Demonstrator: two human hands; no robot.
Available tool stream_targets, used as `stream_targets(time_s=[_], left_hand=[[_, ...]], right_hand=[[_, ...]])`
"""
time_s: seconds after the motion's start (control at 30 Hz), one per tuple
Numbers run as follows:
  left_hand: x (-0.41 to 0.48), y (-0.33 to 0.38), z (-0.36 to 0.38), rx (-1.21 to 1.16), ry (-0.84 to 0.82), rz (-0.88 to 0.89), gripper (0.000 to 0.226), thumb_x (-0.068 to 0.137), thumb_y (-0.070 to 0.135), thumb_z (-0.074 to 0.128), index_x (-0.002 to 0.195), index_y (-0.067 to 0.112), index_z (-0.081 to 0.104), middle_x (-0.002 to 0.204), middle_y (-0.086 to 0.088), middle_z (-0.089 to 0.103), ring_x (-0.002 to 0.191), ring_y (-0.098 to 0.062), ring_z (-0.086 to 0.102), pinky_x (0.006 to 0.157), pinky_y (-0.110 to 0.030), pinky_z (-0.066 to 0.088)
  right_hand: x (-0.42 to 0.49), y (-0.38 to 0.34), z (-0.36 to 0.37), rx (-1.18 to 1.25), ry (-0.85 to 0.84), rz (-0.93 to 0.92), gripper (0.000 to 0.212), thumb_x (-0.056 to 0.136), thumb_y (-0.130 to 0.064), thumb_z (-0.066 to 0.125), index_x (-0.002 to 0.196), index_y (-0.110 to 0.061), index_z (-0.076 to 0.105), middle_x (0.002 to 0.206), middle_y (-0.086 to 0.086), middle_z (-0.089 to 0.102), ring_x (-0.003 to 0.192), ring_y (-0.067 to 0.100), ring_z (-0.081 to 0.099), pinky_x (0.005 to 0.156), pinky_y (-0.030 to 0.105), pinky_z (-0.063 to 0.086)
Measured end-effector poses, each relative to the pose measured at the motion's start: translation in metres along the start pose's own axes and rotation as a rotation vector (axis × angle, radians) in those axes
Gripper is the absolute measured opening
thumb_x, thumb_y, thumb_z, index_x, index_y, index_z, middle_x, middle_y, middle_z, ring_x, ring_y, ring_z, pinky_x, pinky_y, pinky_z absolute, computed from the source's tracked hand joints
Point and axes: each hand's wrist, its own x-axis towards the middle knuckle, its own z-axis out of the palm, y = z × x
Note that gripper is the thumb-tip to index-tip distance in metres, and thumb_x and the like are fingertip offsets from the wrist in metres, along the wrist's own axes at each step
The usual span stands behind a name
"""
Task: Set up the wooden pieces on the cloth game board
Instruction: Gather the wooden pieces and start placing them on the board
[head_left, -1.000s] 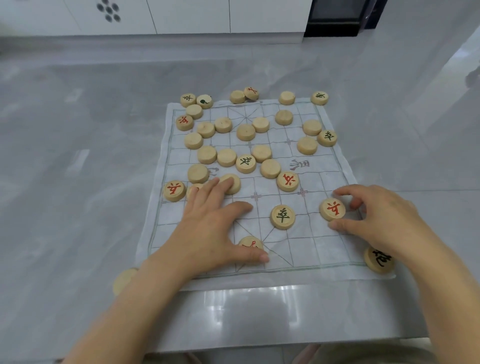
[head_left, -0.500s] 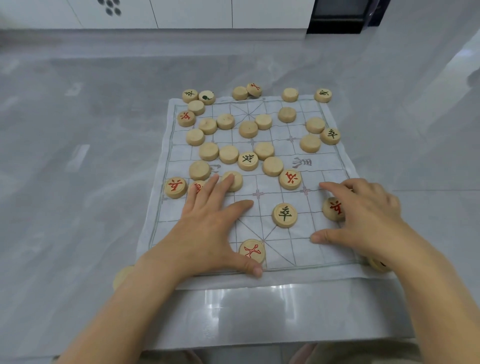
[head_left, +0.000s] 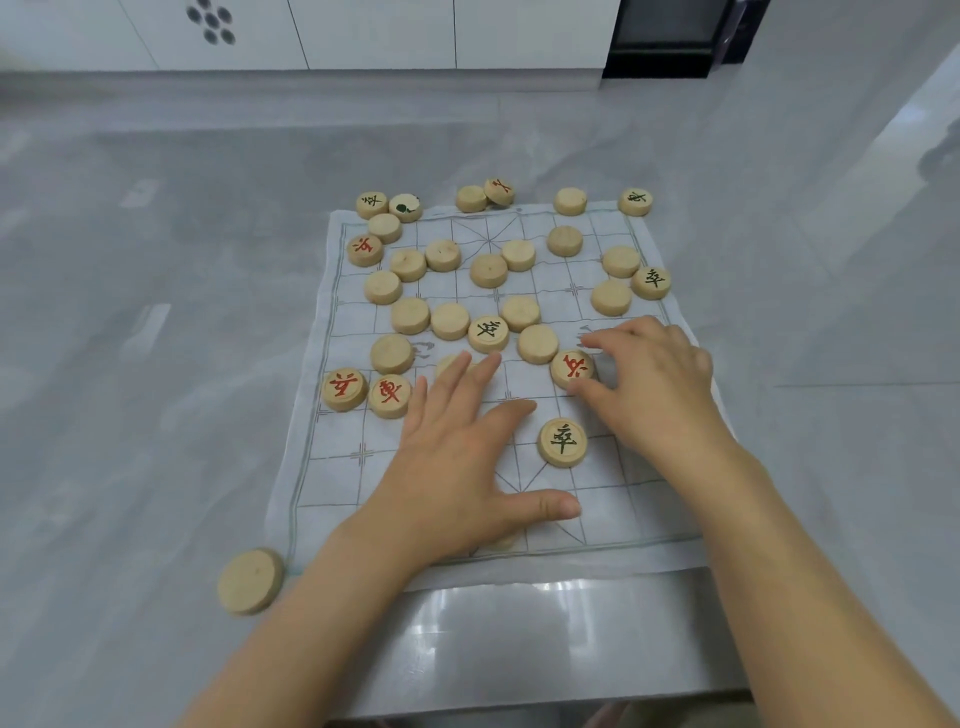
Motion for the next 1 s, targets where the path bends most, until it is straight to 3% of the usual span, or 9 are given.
stream_targets(time_s=[0.1,0.23,0.43,0.5,0.63,0.73,0.87,1.0], left_hand=[[-0.002,-0.008,-0.005,0.03,0.007,-0.03,0.11,0.043,0.095,0.021,0.139,0.041,0.031,0.156,0.008,-0.005,0.142,-0.012,-0.017,0.115,-0.044,-0.011],[-0.008,-0.008,-0.004,0.032,-0.038,0.017,0.103,0.049,0.092,0.026,0.14,0.044,0.025,0.156,0.008,-0.006,0.141,-0.012,-0.02,0.116,-0.045,-0.012],[-0.004,0.0,0.0,0.058,-0.049,0.028,0.101,0.051,0.089,0.022,0.139,0.04,0.03,0.156,0.006,0.001,0.142,-0.013,-0.015,0.114,-0.045,-0.013],[-0.003,-0.002,-0.004,0.042,-0.029,0.01,0.101,0.053,0.088,0.027,0.14,0.037,0.032,0.156,0.006,0.006,0.143,-0.013,-0.01,0.117,-0.044,-0.008],[-0.001,-0.003,-0.003,-0.002,0.035,-0.015,0.073,0.071,0.068,0.055,0.134,0.033,0.044,0.151,0.008,0.024,0.141,-0.014,0.009,0.116,-0.033,0.01],[0.001,0.0,0.002,0.001,0.046,-0.001,0.063,0.072,0.06,0.062,0.127,0.032,0.052,0.147,0.008,0.031,0.139,-0.014,0.016,0.115,-0.032,0.017],[0.002,0.0,0.005,-0.007,0.064,-0.002,0.06,0.068,0.061,0.066,0.12,0.031,0.058,0.144,0.007,0.036,0.137,-0.014,0.02,0.113,-0.034,0.021],[0.002,-0.004,0.0,0.031,0.039,-0.027,0.073,0.06,0.07,0.064,0.122,0.033,0.056,0.147,0.008,0.032,0.139,-0.015,0.017,0.114,-0.033,0.018]], right_hand=[[0.001,0.0,0.0,-0.04,-0.048,0.009,0.049,0.083,-0.047,0.059,0.128,-0.032,0.051,0.13,0.0,0.046,0.12,0.025,0.038,0.094,0.038,0.027],[0.0,-0.003,0.004,-0.041,-0.064,0.006,0.051,0.081,-0.05,0.061,0.127,-0.031,0.051,0.129,0.001,0.047,0.119,0.026,0.038,0.095,0.038,0.027],[-0.016,0.01,-0.012,-0.067,-0.147,-0.041,0.045,0.075,-0.053,0.066,0.117,-0.04,0.055,0.119,-0.007,0.045,0.116,0.019,0.036,0.091,0.034,0.023],[-0.023,0.011,-0.012,-0.05,-0.197,-0.079,0.046,0.074,-0.056,0.065,0.117,-0.043,0.054,0.116,-0.01,0.043,0.115,0.017,0.035,0.09,0.033,0.021],[-0.03,0.005,-0.008,-0.018,-0.211,-0.15,0.05,0.072,-0.06,0.063,0.118,-0.044,0.053,0.109,-0.013,0.039,0.113,0.013,0.035,0.091,0.03,0.019],[-0.033,0.003,-0.006,-0.012,-0.206,-0.177,0.05,0.072,-0.06,0.063,0.118,-0.044,0.053,0.108,-0.013,0.038,0.112,0.013,0.035,0.092,0.03,0.019],[-0.035,0.002,-0.005,-0.018,-0.207,-0.19,0.051,0.073,-0.061,0.062,0.12,-0.044,0.05,0.11,-0.012,0.04,0.113,0.013,0.035,0.094,0.031,0.02],[-0.035,0.002,-0.007,-0.007,-0.225,-0.206,0.066,0.07,-0.064,0.062,0.129,-0.046,0.04,0.12,-0.012,0.038,0.118,0.013,0.031,0.098,0.031,0.018]])
